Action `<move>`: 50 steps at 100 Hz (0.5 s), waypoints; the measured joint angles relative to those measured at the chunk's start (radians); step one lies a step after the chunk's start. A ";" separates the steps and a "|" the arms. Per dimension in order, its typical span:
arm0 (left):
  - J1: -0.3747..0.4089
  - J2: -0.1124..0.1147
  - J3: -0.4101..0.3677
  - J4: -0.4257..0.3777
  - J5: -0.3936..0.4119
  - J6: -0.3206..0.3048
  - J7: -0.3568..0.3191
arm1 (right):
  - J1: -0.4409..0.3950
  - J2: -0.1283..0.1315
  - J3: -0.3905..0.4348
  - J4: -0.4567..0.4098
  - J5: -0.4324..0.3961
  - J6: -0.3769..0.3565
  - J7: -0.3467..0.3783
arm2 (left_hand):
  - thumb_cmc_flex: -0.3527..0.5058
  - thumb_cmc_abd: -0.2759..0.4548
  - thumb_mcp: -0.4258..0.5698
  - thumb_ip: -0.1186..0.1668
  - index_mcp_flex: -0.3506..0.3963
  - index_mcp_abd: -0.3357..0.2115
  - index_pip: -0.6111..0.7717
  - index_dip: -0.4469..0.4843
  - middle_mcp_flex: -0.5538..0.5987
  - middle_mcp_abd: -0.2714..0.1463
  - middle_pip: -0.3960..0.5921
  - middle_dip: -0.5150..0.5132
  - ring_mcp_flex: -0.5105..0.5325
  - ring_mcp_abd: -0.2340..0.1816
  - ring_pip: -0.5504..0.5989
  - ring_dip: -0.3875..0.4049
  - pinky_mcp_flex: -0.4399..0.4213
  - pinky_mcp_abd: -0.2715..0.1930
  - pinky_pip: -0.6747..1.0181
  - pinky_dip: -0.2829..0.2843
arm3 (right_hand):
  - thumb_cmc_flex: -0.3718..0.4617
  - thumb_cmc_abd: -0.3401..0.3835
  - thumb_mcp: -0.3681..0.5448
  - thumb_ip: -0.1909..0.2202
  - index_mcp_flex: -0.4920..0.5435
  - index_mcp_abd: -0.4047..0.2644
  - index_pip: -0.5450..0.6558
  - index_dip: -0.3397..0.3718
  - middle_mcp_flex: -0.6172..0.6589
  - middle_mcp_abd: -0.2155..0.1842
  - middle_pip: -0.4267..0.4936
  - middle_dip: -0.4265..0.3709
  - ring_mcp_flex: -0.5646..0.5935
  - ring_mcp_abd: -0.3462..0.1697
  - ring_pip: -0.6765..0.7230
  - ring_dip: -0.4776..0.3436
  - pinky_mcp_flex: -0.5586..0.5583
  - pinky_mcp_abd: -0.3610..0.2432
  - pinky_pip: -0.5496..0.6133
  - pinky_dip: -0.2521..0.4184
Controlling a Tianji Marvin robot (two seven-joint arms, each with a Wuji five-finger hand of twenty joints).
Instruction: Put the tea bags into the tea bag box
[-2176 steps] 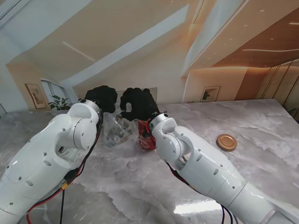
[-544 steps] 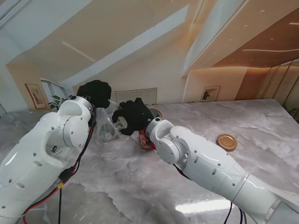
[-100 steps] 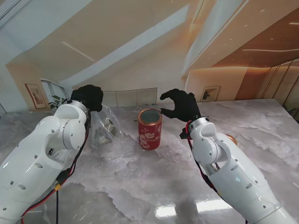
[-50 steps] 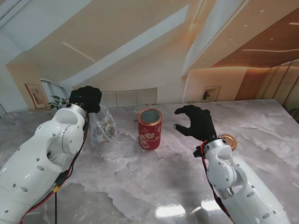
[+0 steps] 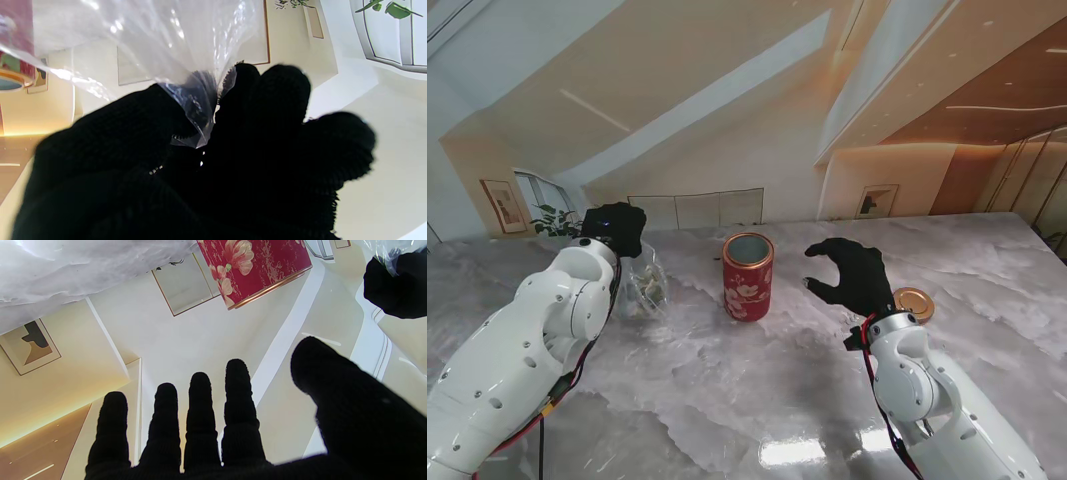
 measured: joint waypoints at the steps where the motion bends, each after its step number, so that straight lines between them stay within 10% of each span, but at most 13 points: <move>1: -0.001 0.000 0.003 0.003 0.001 0.000 0.000 | 0.000 0.000 0.000 -0.001 0.000 0.000 0.000 | 0.000 0.000 0.000 0.000 0.000 0.000 0.000 0.000 0.000 0.000 0.000 0.000 0.000 0.000 0.000 0.000 0.000 0.000 0.000 0.000 | 0.000 0.000 0.000 0.000 0.000 0.000 0.000 0.000 0.000 0.000 0.000 0.000 0.000 0.000 0.000 0.000 0.000 0.000 0.000 0.000; 50: -0.056 -0.003 0.120 0.108 -0.088 0.054 0.013 | -0.008 0.002 -0.004 -0.019 0.000 0.005 0.010 | 0.000 0.002 0.000 -0.056 -0.004 -0.013 0.000 -0.003 -0.003 0.000 -0.020 0.000 -0.008 0.000 -0.010 0.000 -0.002 0.000 -0.011 -0.012 | 0.000 0.000 0.000 0.000 0.000 0.000 0.000 0.000 0.000 0.000 0.000 0.000 0.000 0.000 0.000 0.000 -0.004 -0.002 0.000 0.000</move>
